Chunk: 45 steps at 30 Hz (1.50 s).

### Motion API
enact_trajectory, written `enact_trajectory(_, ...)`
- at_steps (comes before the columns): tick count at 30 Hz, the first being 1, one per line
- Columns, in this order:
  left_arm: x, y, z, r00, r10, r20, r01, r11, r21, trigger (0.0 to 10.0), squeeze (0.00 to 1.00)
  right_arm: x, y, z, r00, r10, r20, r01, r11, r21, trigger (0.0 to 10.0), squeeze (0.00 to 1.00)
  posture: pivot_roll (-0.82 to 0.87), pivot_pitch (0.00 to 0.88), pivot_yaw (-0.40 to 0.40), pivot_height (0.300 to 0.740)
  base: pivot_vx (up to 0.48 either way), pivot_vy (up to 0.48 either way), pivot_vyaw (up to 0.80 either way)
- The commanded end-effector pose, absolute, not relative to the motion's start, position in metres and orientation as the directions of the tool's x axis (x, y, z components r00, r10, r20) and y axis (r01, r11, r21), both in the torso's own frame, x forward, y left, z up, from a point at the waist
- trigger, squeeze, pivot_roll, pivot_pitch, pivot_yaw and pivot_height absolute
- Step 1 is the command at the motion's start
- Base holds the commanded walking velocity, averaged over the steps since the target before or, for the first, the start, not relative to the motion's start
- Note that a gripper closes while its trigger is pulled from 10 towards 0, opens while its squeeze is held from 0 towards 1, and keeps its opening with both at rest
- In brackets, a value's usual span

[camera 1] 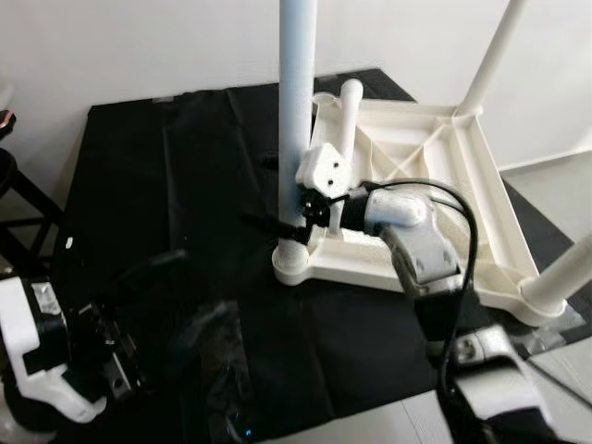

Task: Building children table

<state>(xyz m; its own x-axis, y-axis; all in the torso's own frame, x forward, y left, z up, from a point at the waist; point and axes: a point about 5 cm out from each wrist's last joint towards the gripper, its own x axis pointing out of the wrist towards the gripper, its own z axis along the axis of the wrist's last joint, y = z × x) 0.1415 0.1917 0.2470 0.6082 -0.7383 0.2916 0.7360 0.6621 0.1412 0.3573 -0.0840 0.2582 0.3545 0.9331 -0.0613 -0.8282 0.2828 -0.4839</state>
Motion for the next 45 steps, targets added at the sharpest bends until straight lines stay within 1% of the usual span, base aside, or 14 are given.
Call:
enact_trajectory(1, 0.137, 0.191, 0.249, 0.602, -0.75, 0.276, 0.744, 0.652, 0.149, 10.0, 0.0, 0.362, -0.086, 0.263, 0.309, 0.949, -0.055, -0.846, 0.249, -0.471, 10.0, 0.0, 0.15, 0.154, -0.009, 0.74, 0.0, 0.0, 0.0)
enact_trajectory(14, 0.126, 0.19, 0.25, 0.622, -0.74, 0.255, 0.735, 0.664, 0.134, 10.0, 0.0, 0.38, -0.107, 0.279, 0.216, 0.976, -0.016, -0.926, 0.2, -0.32, 10.0, 0.0, 0.19, 0.191, -0.008, 0.74, 0.0, 0.0, 0.0)
enact_trajectory(15, 0.125, 0.191, 0.25, 0.624, -0.74, 0.252, 0.735, 0.665, 0.133, 10.0, 0.0, 0.38, -0.108, 0.278, 0.199, 0.98, -0.012, -0.933, 0.186, -0.308, 4.0, 0.0, 0.19, 0.195, -0.005, 0.74, 0.0, 0.0, 0.0)
enact_trajectory(16, 0.125, 0.191, 0.25, 0.624, -0.74, 0.252, 0.735, 0.665, 0.133, 10.0, 0.0, 0.38, -0.108, 0.278, 0.199, 0.98, -0.012, -0.933, 0.186, -0.308, 4.0, 0.0, 0.19, 0.195, -0.005, 0.74, 0.0, 0.0, 0.0)
enact_trajectory(17, 0.125, 0.191, 0.251, 0.626, -0.739, 0.25, 0.734, 0.666, 0.132, 10.0, 0.0, 0.38, -0.109, 0.277, 0.177, 0.984, -0.012, -0.941, 0.165, -0.295, 0.0, 0.0, 0.19, 0.196, -0.004, 0.74, 0.0, 0.0, 0.0)
enact_trajectory(31, 0.125, 0.191, 0.251, 0.628, -0.738, 0.247, 0.734, 0.667, 0.127, 10.0, 0.0, 0.378, -0.117, 0.264, 0.118, 0.992, -0.034, -0.962, 0.106, -0.251, 0.0, 0.0, 0.18, 0.194, -0.003, 0.74, 0.0, 0.0, 0.0)
enact_trajectory(32, 0.125, 0.191, 0.251, 0.627, -0.738, 0.248, 0.734, 0.667, 0.127, 10.0, 0.0, 0.379, -0.118, 0.263, 0.134, 0.99, -0.035, -0.959, 0.121, -0.254, 0.0, 0.0, 0.17, 0.191, -0.003, 0.74, 0.0, 0.0, 0.0)
enact_trajectory(35, 0.126, 0.192, 0.25, 0.627, -0.737, 0.252, 0.733, 0.668, 0.13, 10.0, 0.0, 0.39, -0.109, 0.232, 0.551, 0.833, -0.042, -0.813, 0.526, -0.249, 0.0, 0.0, 0.15, 0.184, -0.024, 0.74, 0.0, 0.0, 0.0)
enact_trajectory(37, 0.126, 0.192, 0.25, 0.627, -0.737, 0.252, 0.732, 0.668, 0.13, 10.0, 0.0, 0.392, -0.106, 0.224, 0.644, 0.764, -0.038, -0.748, 0.618, -0.243, 0.0, 0.0, 0.15, 0.184, -0.024, 0.74, 0.0, 0.0, 0.0)
enact_trajectory(38, 0.126, 0.192, 0.25, 0.627, -0.737, 0.252, 0.732, 0.668, 0.13, 10.0, 0.0, 0.392, -0.106, 0.224, 0.644, 0.764, -0.038, -0.748, 0.618, -0.243, 0.0, 0.0, 0.15, 0.184, -0.024, 0.74, 0.0, 0.0, 0.0)
enact_trajectory(39, 0.127, 0.192, 0.25, 0.629, -0.734, 0.256, 0.731, 0.67, 0.129, 10.0, 0.0, 0.372, -0.086, 0.199, 0.724, 0.687, -0.056, -0.684, 0.705, -0.187, 0.0, 0.0, 0.13, 0.183, -0.013, 0.74, 0.0, 0.0, 0.0)
enact_trajectory(40, 0.127, 0.192, 0.25, 0.629, -0.734, 0.256, 0.731, 0.67, 0.129, 10.0, 0.0, 0.372, -0.086, 0.199, 0.724, 0.687, -0.056, -0.684, 0.705, -0.187, 0.0, 0.0, 0.13, 0.183, -0.013, 0.74, 0.0, 0.0, 0.0)
enact_trajectory(41, 0.132, 0.191, 0.249, 0.621, -0.738, 0.264, 0.736, 0.665, 0.128, 10.0, 0.0, 0.326, -0.066, 0.187, 0.846, 0.533, -0.012, -0.527, 0.834, -0.164, 0.0, 0.0, 0.13, 0.184, -0.008, 0.74, 0.0, 0.0, 0.0)
enact_trajectory(45, 0.135, 0.188, 0.248, 0.602, -0.752, 0.27, 0.752, 0.647, 0.125, 10.0, 0.0, 0.316, -0.052, 0.198, 0.874, 0.484, 0.044, -0.473, 0.869, -0.145, 0.0, 0.0, 0.11, 0.159, 0.01, 0.74, 0.0, 0.0, 0.0)
